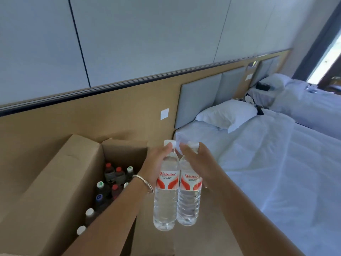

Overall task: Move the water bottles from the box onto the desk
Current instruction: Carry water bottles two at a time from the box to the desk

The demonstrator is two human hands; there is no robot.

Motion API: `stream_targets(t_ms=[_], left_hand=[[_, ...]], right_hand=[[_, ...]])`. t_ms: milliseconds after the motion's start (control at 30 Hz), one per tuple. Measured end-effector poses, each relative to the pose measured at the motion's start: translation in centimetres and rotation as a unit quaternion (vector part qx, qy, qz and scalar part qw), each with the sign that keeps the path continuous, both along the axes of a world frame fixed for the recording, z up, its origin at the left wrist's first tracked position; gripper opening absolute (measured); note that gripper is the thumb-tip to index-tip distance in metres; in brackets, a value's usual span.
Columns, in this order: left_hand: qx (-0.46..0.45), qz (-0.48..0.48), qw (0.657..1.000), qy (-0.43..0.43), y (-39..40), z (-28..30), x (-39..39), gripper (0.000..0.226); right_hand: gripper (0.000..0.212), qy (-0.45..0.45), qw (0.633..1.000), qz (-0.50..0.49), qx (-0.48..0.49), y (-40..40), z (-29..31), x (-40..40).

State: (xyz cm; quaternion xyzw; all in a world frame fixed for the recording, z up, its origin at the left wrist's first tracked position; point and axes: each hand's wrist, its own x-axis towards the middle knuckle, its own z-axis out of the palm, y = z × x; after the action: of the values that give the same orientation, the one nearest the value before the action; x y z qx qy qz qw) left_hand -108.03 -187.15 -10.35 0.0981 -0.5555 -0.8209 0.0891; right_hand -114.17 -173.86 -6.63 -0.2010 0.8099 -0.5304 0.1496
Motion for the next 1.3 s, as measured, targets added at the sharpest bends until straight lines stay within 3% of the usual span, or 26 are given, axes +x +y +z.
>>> stream_targets(t_ms=[100,200,267,367,567,733,867,967,1300], left_hand=[[-0.032,-0.019,0.999,-0.001,4.3,0.6,-2.6,0.034],[-0.093,-0.045,0.995,0.011,9.4,1.4,-5.3,0.056],[-0.113,-0.068,0.991,0.018,13.8,1.7,-6.9,0.047],[-0.097,-0.115,0.988,0.024,20.3,1.8,-8.8,0.034],[-0.094,-0.167,0.98,0.046,34.3,1.5,-11.8,0.057],[-0.094,-0.22,0.97,0.047,44.7,1.7,-12.4,0.067],[-0.136,-0.249,0.957,0.059,51.8,2.3,-12.7,0.059],[-0.144,-0.281,0.947,0.062,56.4,2.4,-12.7,0.051],[-0.152,-0.331,0.928,0.085,70.0,2.4,-15.4,0.056]], right_hand=[[0.051,-0.034,0.998,-0.058,0.013,4.6,0.2,-1.4],[0.033,-0.016,0.994,-0.103,0.009,10.4,0.5,-2.5],[0.032,-0.009,0.989,-0.145,0.001,15.0,0.8,-3.0],[0.028,-0.002,0.981,-0.195,-0.004,22.1,1.2,-3.7],[0.02,0.025,0.961,-0.273,-0.043,36.0,2.0,-4.1],[0.032,0.063,0.944,-0.321,-0.048,45.6,2.4,-3.1],[0.025,0.077,0.922,-0.378,-0.036,52.5,2.2,-2.4],[0.03,0.082,0.912,-0.399,-0.037,57.0,2.1,-1.9],[0.028,0.065,0.881,-0.464,-0.069,70.1,1.7,-3.3]])
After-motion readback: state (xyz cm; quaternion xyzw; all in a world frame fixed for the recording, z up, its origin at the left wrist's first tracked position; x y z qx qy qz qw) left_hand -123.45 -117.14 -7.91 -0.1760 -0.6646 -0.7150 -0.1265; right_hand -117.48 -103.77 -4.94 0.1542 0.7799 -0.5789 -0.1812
